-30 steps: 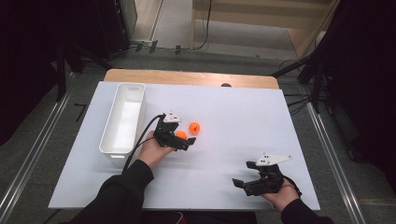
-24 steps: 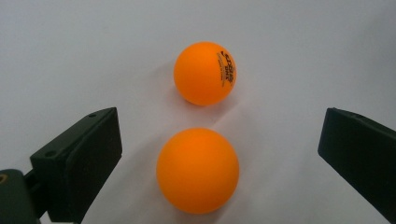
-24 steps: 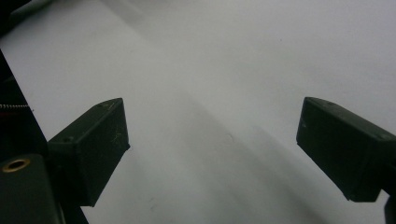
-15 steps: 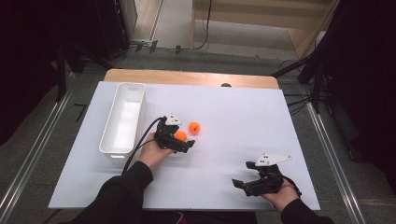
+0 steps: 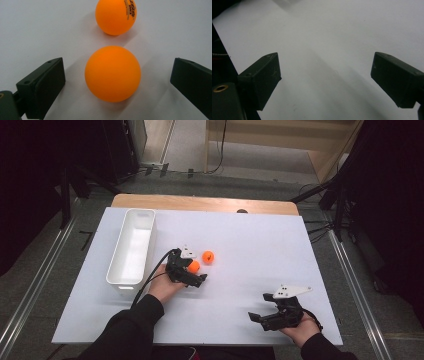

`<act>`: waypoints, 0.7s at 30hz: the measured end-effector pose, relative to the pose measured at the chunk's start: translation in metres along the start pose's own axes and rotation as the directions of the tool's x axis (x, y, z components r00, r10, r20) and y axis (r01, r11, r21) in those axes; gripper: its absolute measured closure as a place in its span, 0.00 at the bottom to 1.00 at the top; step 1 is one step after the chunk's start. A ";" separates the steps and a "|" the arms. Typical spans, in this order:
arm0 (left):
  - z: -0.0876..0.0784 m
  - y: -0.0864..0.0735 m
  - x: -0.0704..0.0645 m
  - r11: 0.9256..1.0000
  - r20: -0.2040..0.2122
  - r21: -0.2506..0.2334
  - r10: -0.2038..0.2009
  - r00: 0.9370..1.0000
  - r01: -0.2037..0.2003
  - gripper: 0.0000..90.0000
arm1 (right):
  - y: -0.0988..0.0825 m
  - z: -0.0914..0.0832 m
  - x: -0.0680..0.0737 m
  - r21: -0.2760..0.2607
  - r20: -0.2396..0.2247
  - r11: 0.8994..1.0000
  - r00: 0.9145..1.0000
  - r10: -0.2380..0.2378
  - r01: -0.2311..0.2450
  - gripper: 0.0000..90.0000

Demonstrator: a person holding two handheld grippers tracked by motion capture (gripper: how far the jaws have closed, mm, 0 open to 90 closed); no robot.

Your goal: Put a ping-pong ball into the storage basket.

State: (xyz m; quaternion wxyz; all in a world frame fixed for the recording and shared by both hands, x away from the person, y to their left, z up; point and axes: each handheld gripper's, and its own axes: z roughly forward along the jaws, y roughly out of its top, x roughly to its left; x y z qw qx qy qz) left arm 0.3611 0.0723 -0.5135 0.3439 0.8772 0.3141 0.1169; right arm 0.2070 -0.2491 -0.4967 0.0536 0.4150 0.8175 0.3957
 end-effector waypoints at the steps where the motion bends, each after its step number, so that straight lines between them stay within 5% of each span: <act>1: 0.001 0.000 -0.001 1.000 -0.007 0.001 0.007 1.000 -0.007 0.00 | 0.000 0.000 0.000 0.001 0.000 1.000 1.000 -0.001 0.001 0.09; 21: 0.001 0.000 -0.004 1.000 -0.029 0.008 0.030 0.999 -0.030 0.03 | 0.000 0.002 0.001 0.015 0.004 1.000 1.000 -0.016 0.016 0.09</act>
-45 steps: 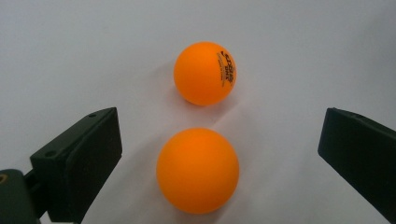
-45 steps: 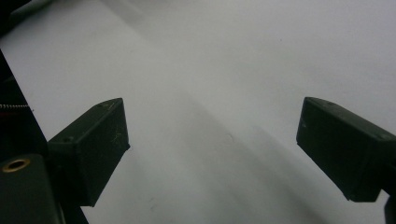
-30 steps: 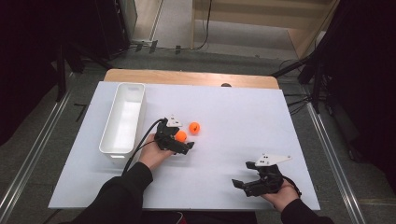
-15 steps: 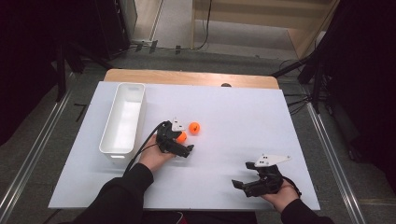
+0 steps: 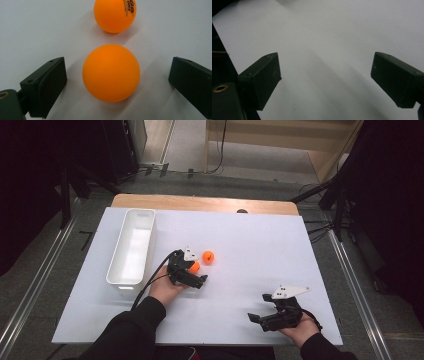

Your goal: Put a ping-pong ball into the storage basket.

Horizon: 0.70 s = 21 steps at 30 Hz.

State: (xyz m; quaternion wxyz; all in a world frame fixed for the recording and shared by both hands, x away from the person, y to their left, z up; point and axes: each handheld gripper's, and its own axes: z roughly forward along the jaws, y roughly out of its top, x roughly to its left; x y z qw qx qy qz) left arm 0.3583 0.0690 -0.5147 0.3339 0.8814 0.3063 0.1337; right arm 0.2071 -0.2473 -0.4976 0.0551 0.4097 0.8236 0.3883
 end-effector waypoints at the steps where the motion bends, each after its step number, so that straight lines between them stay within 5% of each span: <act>1: 0.000 0.000 0.000 1.000 0.002 -0.005 -0.001 1.000 0.001 0.03 | 0.000 0.000 0.000 0.000 0.000 1.000 1.000 -0.001 0.001 0.09; 13: -0.005 -0.003 -0.002 0.999 0.010 -0.037 0.000 1.000 0.000 0.19 | 0.000 0.000 0.000 0.003 0.000 1.000 1.000 -0.008 0.008 0.09; 17: -0.008 -0.005 0.000 0.996 -0.029 -0.070 -0.052 0.998 0.050 0.40 | 0.000 0.000 0.001 0.012 0.002 1.000 1.000 -0.016 0.016 0.09; 21: -0.009 -0.006 -0.004 0.997 -0.027 -0.076 -0.023 0.999 0.021 0.48 | 0.000 0.001 0.001 0.012 0.004 1.000 1.000 -0.016 0.016 0.09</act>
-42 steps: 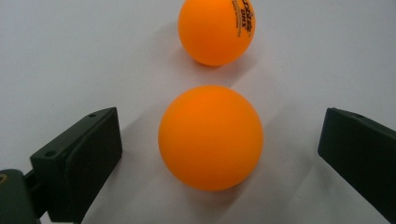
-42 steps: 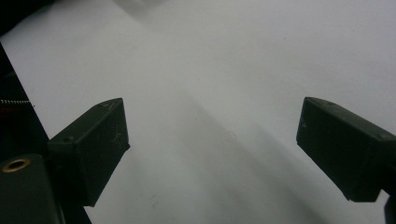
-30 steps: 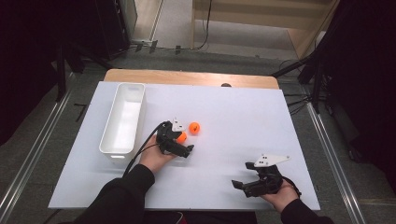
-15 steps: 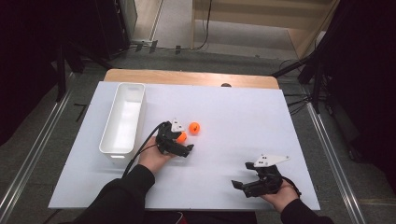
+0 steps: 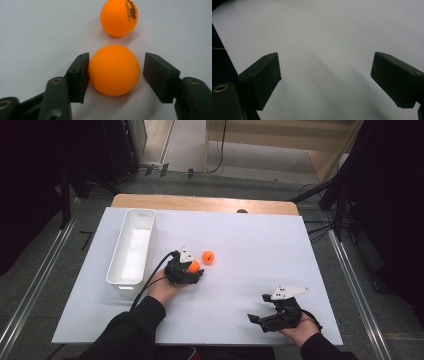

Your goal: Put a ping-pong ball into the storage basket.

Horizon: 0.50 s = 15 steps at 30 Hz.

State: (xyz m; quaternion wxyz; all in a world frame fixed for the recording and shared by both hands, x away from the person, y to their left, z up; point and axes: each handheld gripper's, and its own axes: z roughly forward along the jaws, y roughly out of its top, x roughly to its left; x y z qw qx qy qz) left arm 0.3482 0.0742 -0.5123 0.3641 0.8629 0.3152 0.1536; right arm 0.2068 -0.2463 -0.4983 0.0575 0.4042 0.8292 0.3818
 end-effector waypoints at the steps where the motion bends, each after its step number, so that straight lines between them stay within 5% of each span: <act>1: 0.000 0.000 0.000 1.000 0.000 0.000 0.000 1.000 0.000 0.52 | 0.000 0.000 0.000 0.000 0.000 1.000 1.000 0.000 0.000 0.09; 15: -0.001 0.000 0.000 1.000 0.016 -0.001 -0.020 1.000 0.020 0.56 | 0.000 0.000 0.001 0.004 -0.002 1.000 1.000 -0.002 0.002 0.09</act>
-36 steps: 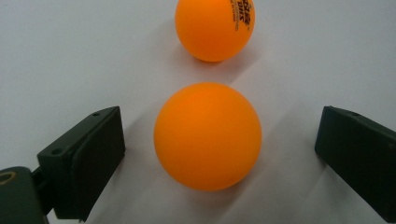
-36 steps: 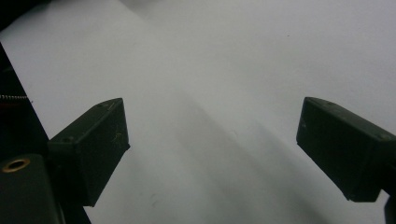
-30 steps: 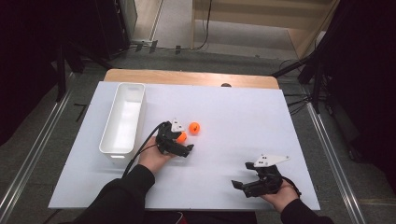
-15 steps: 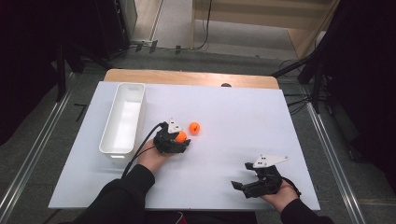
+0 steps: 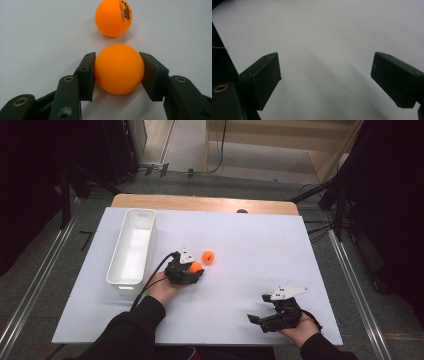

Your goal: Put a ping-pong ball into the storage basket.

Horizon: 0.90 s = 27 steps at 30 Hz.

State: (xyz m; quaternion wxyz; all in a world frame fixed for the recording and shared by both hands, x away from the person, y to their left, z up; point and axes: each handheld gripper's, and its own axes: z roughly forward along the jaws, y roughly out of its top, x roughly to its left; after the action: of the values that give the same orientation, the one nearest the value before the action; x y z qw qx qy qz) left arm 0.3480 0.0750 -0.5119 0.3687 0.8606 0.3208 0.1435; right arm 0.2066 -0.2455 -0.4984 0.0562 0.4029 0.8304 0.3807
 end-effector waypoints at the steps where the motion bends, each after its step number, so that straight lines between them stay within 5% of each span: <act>1: -0.001 0.000 0.001 1.000 0.004 0.004 0.000 1.000 0.000 0.56 | 0.000 0.000 0.000 0.000 0.000 1.000 1.000 0.000 0.000 0.09; 27: -0.015 0.006 0.008 0.998 0.048 -0.030 -0.057 0.997 0.059 0.56 | 0.000 0.000 0.000 0.008 -0.001 1.000 1.000 -0.007 0.007 0.09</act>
State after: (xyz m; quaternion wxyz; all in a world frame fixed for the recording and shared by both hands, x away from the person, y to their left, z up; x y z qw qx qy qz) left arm 0.3491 0.0854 -0.4972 0.3936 0.8482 0.3345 0.1172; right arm 0.2063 -0.2458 -0.4983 0.0558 0.4000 0.8333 0.3775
